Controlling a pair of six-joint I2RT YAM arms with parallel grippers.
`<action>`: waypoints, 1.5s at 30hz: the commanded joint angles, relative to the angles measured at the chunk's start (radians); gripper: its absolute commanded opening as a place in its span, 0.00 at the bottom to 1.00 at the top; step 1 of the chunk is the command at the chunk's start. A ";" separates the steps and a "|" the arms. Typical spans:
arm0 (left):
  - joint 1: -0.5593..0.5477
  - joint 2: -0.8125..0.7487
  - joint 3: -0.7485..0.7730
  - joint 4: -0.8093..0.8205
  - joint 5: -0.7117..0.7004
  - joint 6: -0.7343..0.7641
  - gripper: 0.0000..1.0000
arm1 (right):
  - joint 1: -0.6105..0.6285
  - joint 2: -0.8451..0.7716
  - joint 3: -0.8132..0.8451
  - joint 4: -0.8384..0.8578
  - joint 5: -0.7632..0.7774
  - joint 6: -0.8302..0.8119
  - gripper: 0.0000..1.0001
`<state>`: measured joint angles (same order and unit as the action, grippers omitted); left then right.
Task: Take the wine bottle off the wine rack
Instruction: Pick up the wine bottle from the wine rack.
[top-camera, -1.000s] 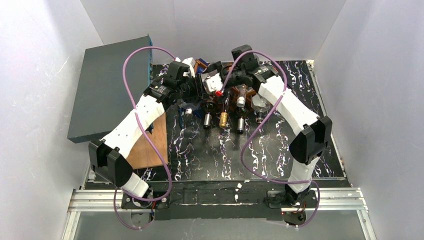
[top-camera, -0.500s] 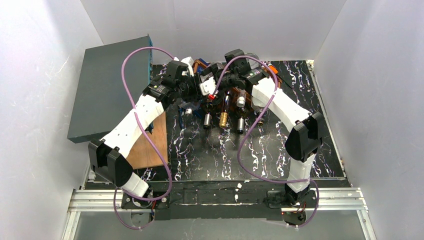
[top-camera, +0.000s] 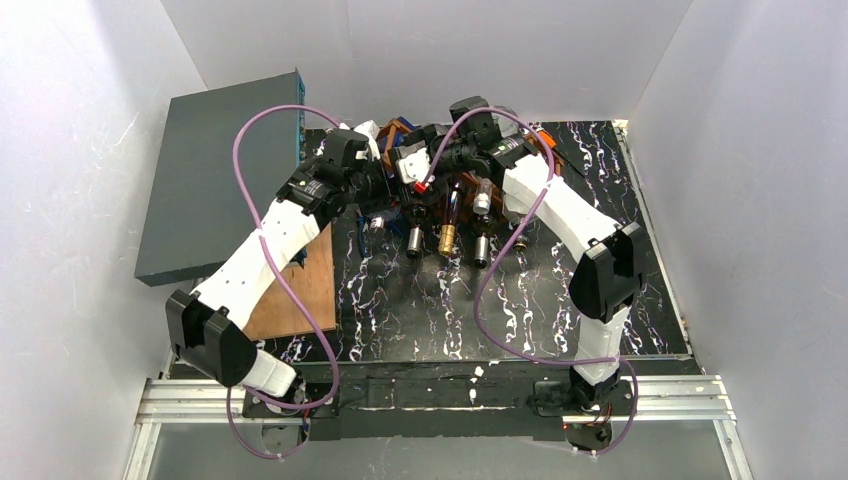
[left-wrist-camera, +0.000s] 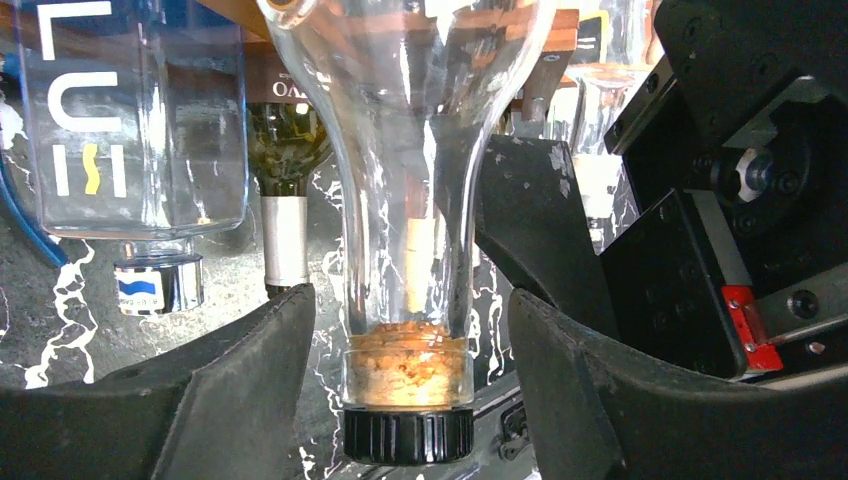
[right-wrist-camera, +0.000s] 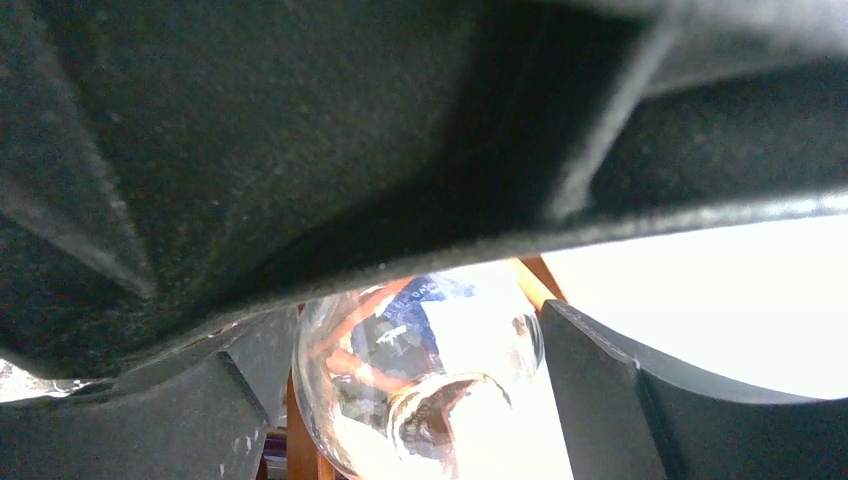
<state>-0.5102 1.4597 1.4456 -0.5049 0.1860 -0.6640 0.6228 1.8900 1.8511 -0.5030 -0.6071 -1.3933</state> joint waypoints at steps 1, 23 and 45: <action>-0.005 -0.104 -0.006 0.020 -0.008 0.000 0.72 | -0.007 0.026 0.040 0.050 0.008 0.062 0.74; -0.006 -0.403 -0.249 0.298 -0.137 0.287 0.98 | -0.053 0.042 0.065 0.163 -0.036 0.304 0.73; -0.007 -0.268 -0.333 0.729 -0.425 0.222 0.79 | -0.073 0.065 0.084 0.251 -0.040 0.468 0.73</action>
<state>-0.5144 1.1839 1.0817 0.1432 -0.1532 -0.4244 0.5846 1.9400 1.8854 -0.2825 -0.6811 -0.9958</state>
